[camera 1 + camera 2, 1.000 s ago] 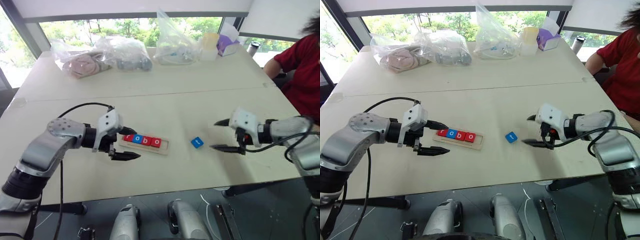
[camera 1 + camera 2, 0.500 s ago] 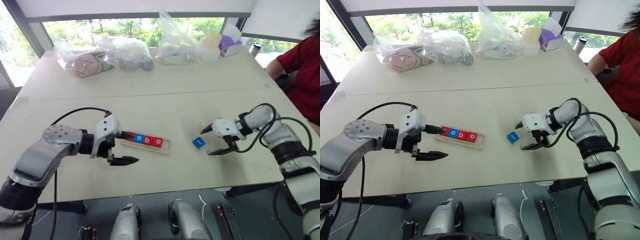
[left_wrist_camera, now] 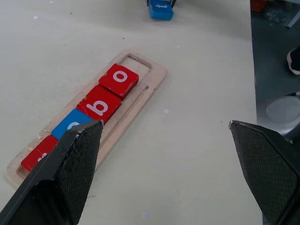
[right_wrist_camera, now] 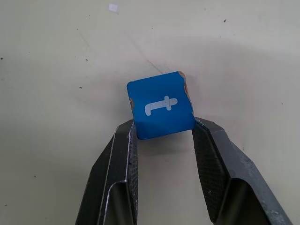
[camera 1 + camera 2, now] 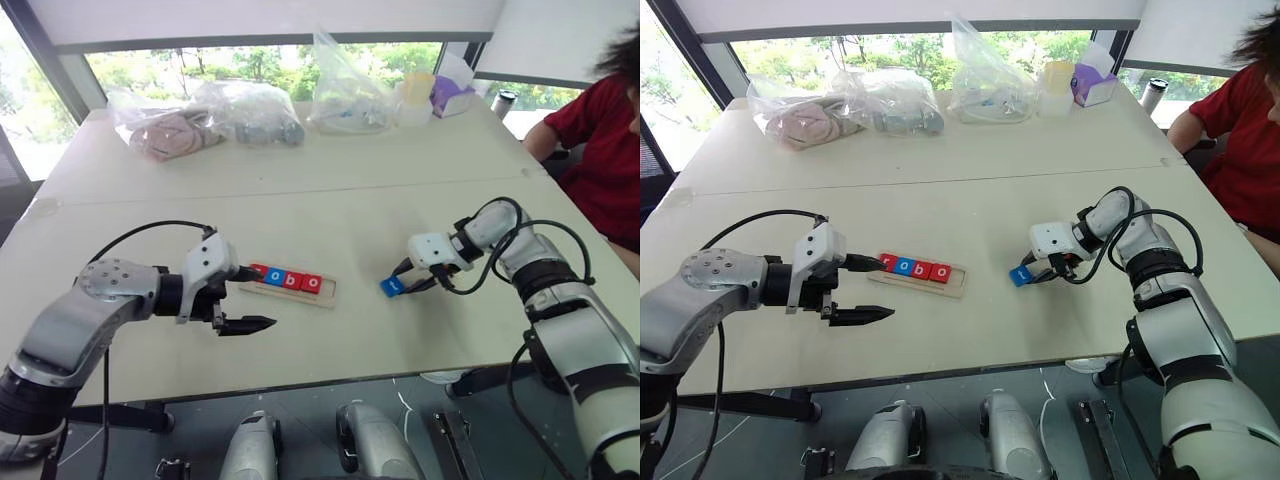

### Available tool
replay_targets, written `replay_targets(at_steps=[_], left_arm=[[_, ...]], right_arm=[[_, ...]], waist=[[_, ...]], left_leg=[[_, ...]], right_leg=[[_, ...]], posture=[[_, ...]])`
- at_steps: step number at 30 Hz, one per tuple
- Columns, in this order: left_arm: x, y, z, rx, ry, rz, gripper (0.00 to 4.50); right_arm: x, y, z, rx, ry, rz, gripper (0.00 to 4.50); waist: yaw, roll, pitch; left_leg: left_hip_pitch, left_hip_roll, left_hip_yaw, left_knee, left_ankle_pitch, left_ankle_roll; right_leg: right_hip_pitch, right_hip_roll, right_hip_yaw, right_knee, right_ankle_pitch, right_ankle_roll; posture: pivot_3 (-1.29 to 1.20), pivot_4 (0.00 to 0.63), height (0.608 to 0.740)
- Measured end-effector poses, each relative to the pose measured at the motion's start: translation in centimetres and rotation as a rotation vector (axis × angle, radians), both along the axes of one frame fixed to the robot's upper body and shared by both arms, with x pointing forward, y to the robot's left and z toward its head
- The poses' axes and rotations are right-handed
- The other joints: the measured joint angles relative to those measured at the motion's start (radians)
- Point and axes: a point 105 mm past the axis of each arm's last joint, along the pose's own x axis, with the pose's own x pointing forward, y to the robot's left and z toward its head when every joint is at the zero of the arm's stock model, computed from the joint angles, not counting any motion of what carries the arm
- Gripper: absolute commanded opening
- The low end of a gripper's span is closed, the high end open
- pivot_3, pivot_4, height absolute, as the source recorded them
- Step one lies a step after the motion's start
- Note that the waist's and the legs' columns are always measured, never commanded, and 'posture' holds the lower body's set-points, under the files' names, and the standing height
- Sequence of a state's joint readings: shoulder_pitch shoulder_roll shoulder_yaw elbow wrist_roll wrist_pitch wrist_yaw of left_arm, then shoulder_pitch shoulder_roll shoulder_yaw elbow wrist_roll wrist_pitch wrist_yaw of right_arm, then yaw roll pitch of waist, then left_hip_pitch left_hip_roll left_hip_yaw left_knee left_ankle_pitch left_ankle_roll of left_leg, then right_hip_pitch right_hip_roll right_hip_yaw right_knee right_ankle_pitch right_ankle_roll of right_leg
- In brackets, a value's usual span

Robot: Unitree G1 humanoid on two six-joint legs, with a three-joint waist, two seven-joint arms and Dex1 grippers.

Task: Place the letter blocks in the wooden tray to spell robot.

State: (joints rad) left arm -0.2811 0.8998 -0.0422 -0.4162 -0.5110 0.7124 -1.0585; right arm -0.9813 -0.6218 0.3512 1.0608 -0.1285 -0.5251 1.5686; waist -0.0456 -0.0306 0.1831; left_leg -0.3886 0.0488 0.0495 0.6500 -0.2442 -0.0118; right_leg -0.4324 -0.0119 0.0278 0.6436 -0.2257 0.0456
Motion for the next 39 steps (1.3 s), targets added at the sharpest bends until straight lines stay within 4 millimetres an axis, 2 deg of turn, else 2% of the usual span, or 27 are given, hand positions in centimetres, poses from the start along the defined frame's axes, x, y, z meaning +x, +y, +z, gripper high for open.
replay_targets(at_steps=[3,8,13,16,23,28,34,39], left_arm=[[0.1,0.1,0.0,0.001,0.001,0.002,4.50],[0.5,0.6,0.1,-0.003,0.004,0.025,4.50],[0.6,0.8,1.3,-0.053,0.020,0.035,4.50],[0.4,0.7,1.4,-0.056,0.031,0.034,4.50],[-0.2,0.5,1.2,-0.069,0.045,0.043,4.50],[-0.1,0.4,1.3,-0.070,0.036,0.046,4.50],[0.4,0.2,1.9,-0.079,0.012,0.042,4.50],[0.4,0.5,1.8,-0.073,0.014,0.042,4.50]], right_arm=[[0.0,0.8,0.3,0.062,0.041,-0.033,1.09],[0.2,2.7,2.7,0.181,0.062,-0.117,1.09],[-1.5,5.2,3.3,0.257,0.072,-0.152,1.09],[-1.9,5.7,3.8,0.289,0.063,-0.192,1.09],[-2.1,5.1,3.8,0.360,0.093,-0.354,1.09],[-2.1,5.2,4.4,0.390,0.093,-0.383,1.09],[-2.1,6.4,3.6,0.343,0.101,-0.388,1.09],[-2.8,7.8,2.5,0.298,0.182,-0.429,1.09]], waist=[[0.000,0.000,0.000],[0.003,0.001,0.001],[0.006,0.001,0.001],[0.006,0.001,0.000],[0.005,0.001,0.001],[0.003,0.001,0.001],[0.003,0.001,0.001],[0.002,0.001,0.001]], left_leg=[[0.000,0.000,0.000,0.000,0.000,0.000],[-0.002,0.000,-0.001,-0.002,0.000,0.000],[-0.003,0.000,0.000,-0.002,0.000,0.000],[-0.003,0.000,0.001,-0.001,0.000,0.000],[-0.004,0.000,0.001,-0.001,0.000,0.000],[-0.004,0.000,0.001,-0.002,0.000,0.000],[-0.004,0.000,0.001,-0.002,0.000,0.000],[-0.005,0.000,0.001,-0.002,0.000,0.000]], right_leg=[[-0.001,0.000,0.000,0.002,0.000,0.000],[-0.004,0.000,0.000,0.004,0.000,0.000],[-0.006,0.000,0.000,0.004,-0.001,0.001],[-0.006,0.000,0.000,0.004,-0.001,0.000],[-0.006,0.000,0.000,0.004,-0.001,0.000],[-0.007,0.000,0.000,0.003,-0.002,0.002],[-0.007,0.000,0.000,0.003,-0.003,0.003],[-0.009,0.000,0.001,0.004,-0.002,0.000]], posture=[[0.00,0.150,0.740],[0.00,0.150,0.740],[0.00,0.150,0.740],[0.00,0.150,0.740],[0.00,0.150,0.740],[0.00,0.150,0.740],[0.00,0.150,0.740],[0.00,0.150,0.740]])
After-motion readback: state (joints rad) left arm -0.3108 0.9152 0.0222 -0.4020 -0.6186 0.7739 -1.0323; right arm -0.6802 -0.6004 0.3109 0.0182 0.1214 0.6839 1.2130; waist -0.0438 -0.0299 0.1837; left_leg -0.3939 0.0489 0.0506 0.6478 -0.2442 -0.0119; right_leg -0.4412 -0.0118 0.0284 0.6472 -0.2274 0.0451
